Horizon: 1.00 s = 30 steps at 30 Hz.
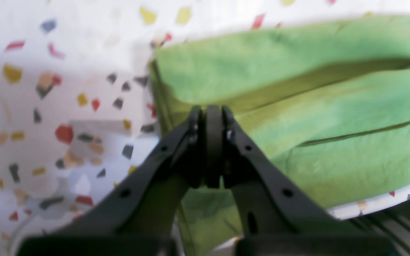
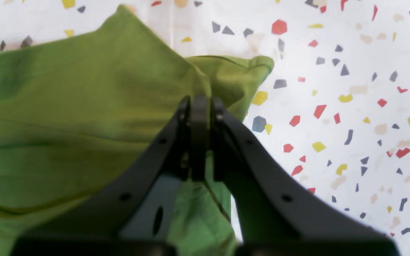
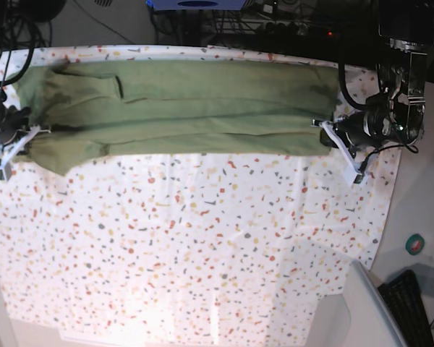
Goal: Layout the t-shirt on the table in an organized manner, then fold the t-shirt properly
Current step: 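Fold the held edge over again toward the collar with both grippers, then open both grippers and raise them off the folded strip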
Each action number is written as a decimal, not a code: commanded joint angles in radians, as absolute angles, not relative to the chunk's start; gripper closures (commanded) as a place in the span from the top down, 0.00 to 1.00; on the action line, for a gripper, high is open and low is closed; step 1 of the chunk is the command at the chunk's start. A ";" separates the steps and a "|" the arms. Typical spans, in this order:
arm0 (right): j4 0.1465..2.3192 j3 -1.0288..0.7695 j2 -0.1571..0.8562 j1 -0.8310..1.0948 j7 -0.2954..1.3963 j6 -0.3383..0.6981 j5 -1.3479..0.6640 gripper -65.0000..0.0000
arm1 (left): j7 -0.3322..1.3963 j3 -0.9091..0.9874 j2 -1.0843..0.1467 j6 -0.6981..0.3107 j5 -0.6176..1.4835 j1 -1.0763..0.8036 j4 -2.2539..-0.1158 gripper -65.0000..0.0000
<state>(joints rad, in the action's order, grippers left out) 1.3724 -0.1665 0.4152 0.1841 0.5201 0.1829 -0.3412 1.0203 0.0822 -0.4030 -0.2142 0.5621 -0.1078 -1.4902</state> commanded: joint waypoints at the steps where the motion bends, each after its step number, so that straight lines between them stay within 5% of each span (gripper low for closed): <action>1: 1.385 -0.180 0.435 0.186 0.503 0.180 -0.343 0.00 | 1.015 0.088 -0.417 -0.216 0.565 -0.102 -1.500 0.00; 27: 1.322 -0.185 0.433 0.191 0.564 0.176 -0.343 0.00 | 1.013 0.050 -0.414 -0.214 0.565 -0.105 -1.491 0.00; 29: 1.325 -0.217 0.433 0.194 0.591 0.176 -0.343 0.17 | 1.013 0.056 -0.414 -0.214 0.567 -0.108 -1.491 0.01; 30: 1.333 -0.239 0.432 0.196 0.601 0.176 -0.343 0.27 | 1.013 0.056 -0.414 -0.214 0.567 -0.110 -1.491 0.10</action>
